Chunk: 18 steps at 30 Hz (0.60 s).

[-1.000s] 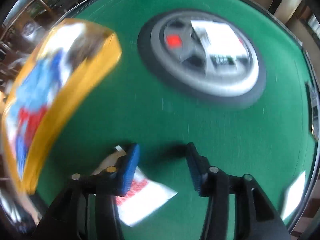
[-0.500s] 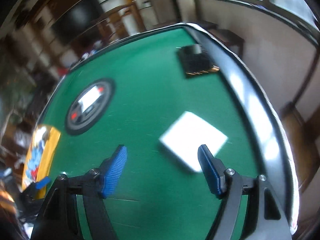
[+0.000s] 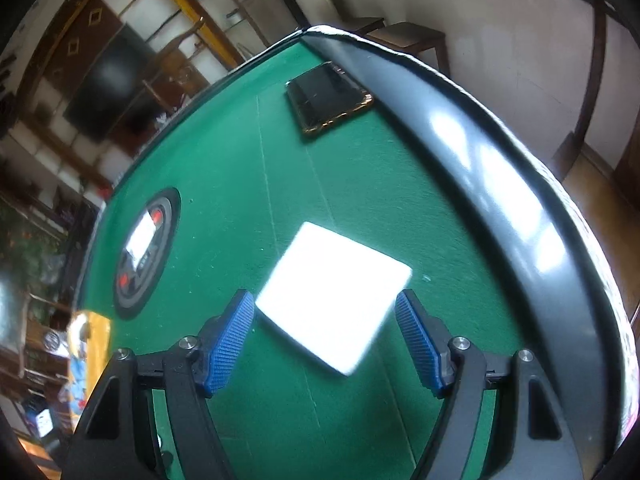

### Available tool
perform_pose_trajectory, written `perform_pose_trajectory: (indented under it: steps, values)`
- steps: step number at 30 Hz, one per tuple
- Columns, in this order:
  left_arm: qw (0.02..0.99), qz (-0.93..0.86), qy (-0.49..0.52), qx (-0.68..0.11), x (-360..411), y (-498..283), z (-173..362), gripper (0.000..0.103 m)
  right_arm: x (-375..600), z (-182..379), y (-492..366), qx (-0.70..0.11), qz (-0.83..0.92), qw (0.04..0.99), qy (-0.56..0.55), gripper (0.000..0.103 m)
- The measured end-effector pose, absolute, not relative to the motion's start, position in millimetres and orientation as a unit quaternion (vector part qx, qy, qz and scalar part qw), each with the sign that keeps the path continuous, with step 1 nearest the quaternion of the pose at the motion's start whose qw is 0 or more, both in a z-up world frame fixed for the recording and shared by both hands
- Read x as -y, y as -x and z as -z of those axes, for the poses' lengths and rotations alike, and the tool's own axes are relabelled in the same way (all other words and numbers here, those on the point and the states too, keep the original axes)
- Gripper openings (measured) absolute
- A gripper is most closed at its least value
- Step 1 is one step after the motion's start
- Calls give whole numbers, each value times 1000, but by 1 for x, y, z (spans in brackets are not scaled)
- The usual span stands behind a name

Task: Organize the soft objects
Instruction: 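Grasp the white foam square with the right tool while the left tool approaches the paper packet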

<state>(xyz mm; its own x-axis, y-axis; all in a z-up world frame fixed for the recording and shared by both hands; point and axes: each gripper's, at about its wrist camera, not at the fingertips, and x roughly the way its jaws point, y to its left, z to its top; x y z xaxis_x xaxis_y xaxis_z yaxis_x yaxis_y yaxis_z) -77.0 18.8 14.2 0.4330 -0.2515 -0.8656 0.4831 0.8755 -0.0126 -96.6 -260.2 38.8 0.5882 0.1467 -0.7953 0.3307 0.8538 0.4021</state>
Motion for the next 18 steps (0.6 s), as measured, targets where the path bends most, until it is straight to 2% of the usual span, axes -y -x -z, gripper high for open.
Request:
perform_pose_trajectory:
  steps: [1, 3, 4, 7, 8, 11, 13, 15, 17, 18]
  values:
    - [843, 218, -116, -479, -20, 77, -16, 81, 256, -39, 91, -453, 58, 853, -254, 69]
    - [848, 223, -109, -469, -26, 81, -22, 72, 252, -38, 83, -459, 69, 854, -235, 69]
    - [849, 226, -95, -468, -32, 82, -23, 50, 254, -37, 79, -461, 75, 853, -233, 69]
    - [850, 232, -58, -470, -46, 80, -29, 31, 261, -34, 74, -462, 96, 850, -236, 69]
    - [849, 234, -46, -471, -52, 79, -30, 22, 262, -33, 72, -464, 98, 847, -241, 69]
    - [841, 249, -11, -481, -65, 77, -29, 22, 255, -31, 64, -472, 93, 843, -240, 71]
    - [838, 251, 16, -485, -72, 74, -27, 23, 245, -29, 56, -482, 87, 842, -226, 79]
    - [831, 256, 46, -491, -80, 71, -25, 33, 235, -28, 49, -496, 79, 839, -211, 81]
    - [828, 260, 64, -493, -85, 70, -25, 58, 226, -27, 43, -504, 76, 840, -189, 84]
    - [830, 255, 67, -491, -88, 70, -24, 61, 222, -26, 41, -508, 77, 839, -178, 91]
